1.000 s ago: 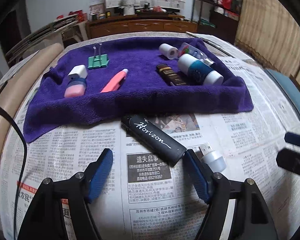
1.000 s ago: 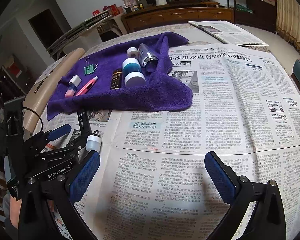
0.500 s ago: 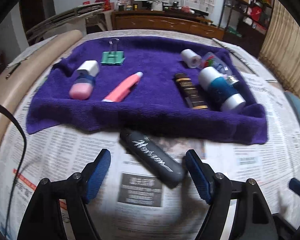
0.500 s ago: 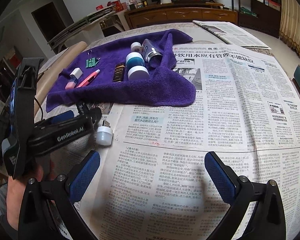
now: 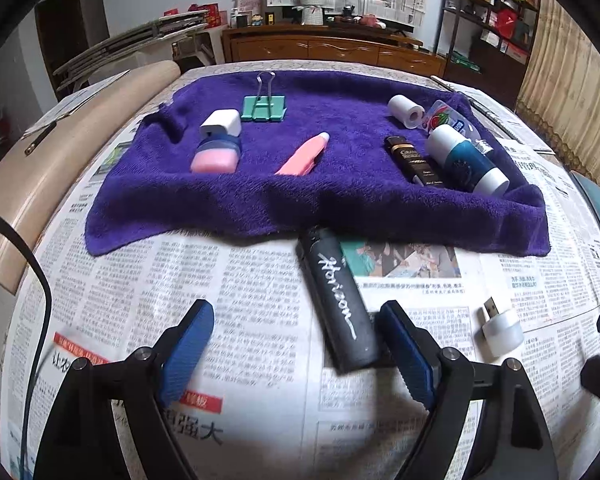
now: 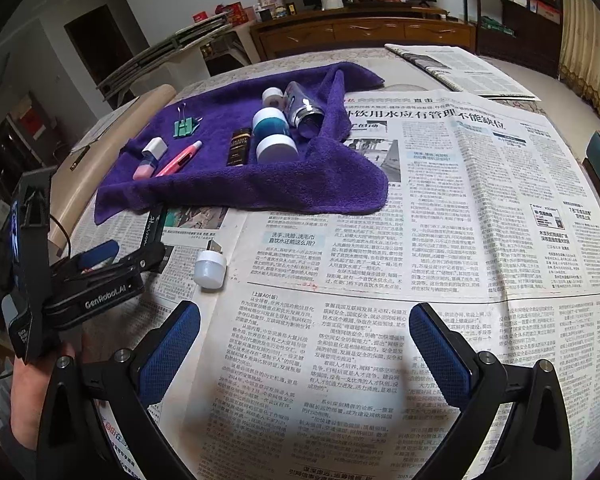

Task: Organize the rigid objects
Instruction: 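Grasp the black Horizon lighter with the left tool while the right tool grasps the white plug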

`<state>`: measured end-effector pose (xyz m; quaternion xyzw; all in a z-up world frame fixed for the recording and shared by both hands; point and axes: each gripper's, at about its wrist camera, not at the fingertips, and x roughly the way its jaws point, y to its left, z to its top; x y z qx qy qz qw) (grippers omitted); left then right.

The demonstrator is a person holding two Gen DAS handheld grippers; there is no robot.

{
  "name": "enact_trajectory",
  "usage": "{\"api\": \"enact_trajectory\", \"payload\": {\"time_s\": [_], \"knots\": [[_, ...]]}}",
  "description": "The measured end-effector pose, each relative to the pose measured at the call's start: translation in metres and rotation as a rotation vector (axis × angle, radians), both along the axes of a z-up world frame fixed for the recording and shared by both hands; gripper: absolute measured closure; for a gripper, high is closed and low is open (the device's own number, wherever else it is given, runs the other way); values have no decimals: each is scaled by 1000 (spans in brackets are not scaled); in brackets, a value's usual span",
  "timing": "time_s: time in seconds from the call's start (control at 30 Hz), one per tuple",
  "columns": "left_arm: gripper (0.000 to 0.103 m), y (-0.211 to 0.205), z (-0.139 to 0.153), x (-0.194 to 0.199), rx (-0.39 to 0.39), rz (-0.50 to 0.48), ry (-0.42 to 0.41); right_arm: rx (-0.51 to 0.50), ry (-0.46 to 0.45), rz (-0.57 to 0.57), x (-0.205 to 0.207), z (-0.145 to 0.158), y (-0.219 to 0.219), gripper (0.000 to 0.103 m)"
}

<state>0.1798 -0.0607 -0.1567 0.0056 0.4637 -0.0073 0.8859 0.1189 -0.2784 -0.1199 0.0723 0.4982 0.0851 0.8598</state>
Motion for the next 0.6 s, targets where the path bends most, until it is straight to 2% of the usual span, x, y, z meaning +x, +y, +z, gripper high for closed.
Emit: {"api": "enact_trajectory", "payload": {"time_s": [0.1,0.17,0.2,0.27,0.43,0.6], "knots": [[31,-3,2,0,-6,-25,-5,-9,6,11,1,-2,4,0],[56,-3,4,-2,-9,-33,-17,-16,12,16,1,-4,7,0],[62,-3,5,-1,-8,-32,-20,-19,14,16,2,-5,7,0],[82,-2,6,1,-12,-42,-22,-23,17,21,2,-6,9,0],[82,5,5,-2,-37,-108,-36,-31,19,31,0,-8,13,0],[82,18,6,-8,-71,-123,-23,-28,-2,30,1,-9,21,1]]}}
